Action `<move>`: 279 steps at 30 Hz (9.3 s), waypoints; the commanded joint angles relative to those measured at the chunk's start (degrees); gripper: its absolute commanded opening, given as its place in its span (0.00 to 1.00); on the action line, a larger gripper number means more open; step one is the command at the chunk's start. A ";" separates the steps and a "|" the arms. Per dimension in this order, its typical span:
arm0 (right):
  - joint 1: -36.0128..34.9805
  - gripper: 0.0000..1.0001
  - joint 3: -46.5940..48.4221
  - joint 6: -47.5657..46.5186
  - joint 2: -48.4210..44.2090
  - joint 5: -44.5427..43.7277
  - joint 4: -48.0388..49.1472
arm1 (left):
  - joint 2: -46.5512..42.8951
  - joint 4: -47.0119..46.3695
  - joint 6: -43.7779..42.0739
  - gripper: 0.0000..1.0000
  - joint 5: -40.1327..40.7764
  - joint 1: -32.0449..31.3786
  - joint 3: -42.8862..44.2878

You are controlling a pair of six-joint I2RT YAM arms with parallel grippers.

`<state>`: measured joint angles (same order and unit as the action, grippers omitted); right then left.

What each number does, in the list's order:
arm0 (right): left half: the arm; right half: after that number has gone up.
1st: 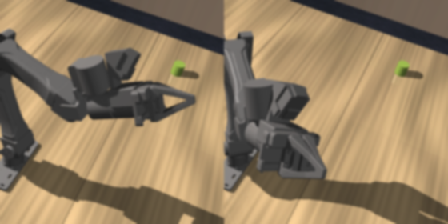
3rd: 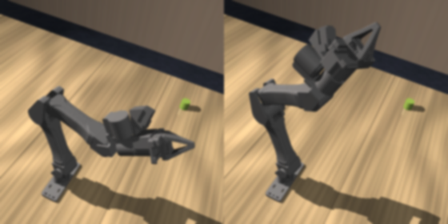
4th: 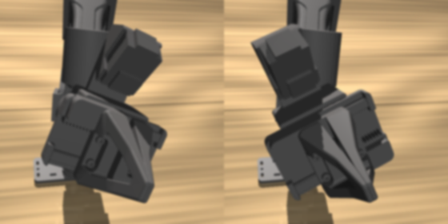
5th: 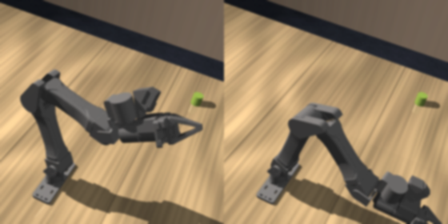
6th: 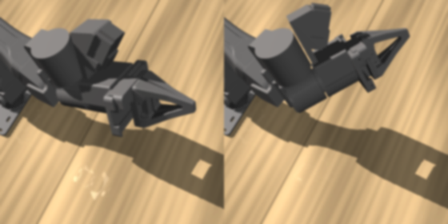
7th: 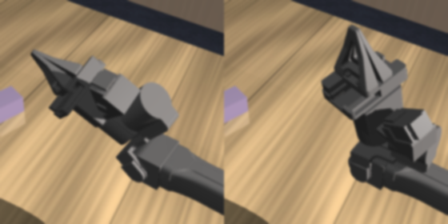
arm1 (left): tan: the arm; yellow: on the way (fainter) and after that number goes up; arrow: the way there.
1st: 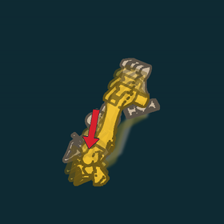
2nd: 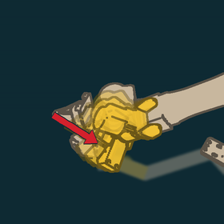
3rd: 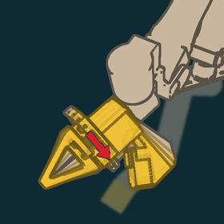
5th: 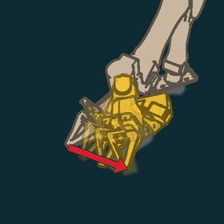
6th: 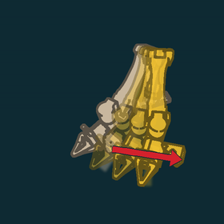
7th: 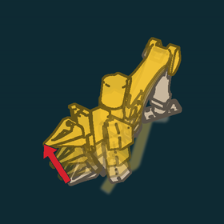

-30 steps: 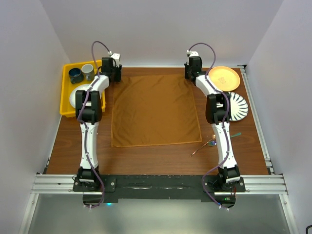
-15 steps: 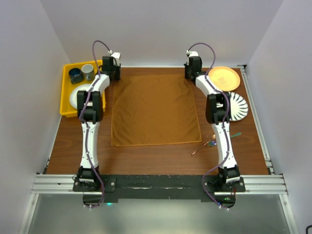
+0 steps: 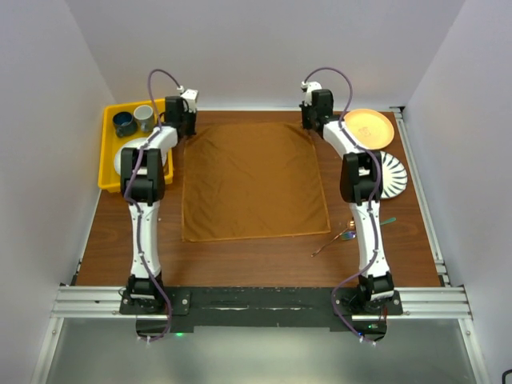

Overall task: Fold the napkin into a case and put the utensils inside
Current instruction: Pick up the flattened napkin from the center of the board, then fold and flatten the napkin at the center of the board, then smooth out the rectangle-folded napkin at the center of the board.

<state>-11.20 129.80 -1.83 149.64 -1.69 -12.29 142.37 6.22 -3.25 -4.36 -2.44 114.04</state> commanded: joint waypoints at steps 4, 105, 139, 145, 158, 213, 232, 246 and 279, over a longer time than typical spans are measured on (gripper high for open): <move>0.04 0.00 -8.22 -6.17 -17.62 7.05 -3.60 | -22.81 -12.37 -9.29 0.00 -17.83 0.94 -17.69; 1.27 0.54 -59.04 -43.80 -50.23 25.17 -47.39 | -67.04 39.22 -69.87 0.50 -31.67 3.58 -72.29; -9.19 0.27 -71.79 -36.85 -56.30 12.94 -31.21 | -69.33 36.67 -78.76 0.25 -25.61 0.24 -79.32; -9.98 0.01 -70.74 -36.50 -57.62 13.73 -32.87 | -70.82 36.94 -78.23 0.12 -25.79 0.24 -79.23; -7.08 0.35 -69.86 -31.23 -58.94 13.82 -36.57 | -73.45 38.25 -74.72 0.23 -25.96 0.33 -78.01; -13.58 0.58 -72.93 -30.87 -58.06 6.62 -28.93 | -71.61 37.02 -72.43 0.53 -28.07 1.03 -74.84; -15.25 0.32 -72.23 -30.08 -57.44 6.00 -28.75 | -70.47 36.59 -72.25 0.54 -28.33 1.03 -74.22; -15.87 0.00 -71.17 -29.73 -57.27 7.23 -30.77 | -70.82 35.53 -74.70 0.45 -28.42 0.94 -76.07; -16.04 0.00 -69.77 -29.90 -56.83 7.49 -32.35 | -65.37 37.90 -76.12 0.08 -24.64 -1.08 -76.16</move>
<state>-27.00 57.87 -31.73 94.13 5.30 -43.29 76.29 42.94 -77.89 -28.34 -3.20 37.08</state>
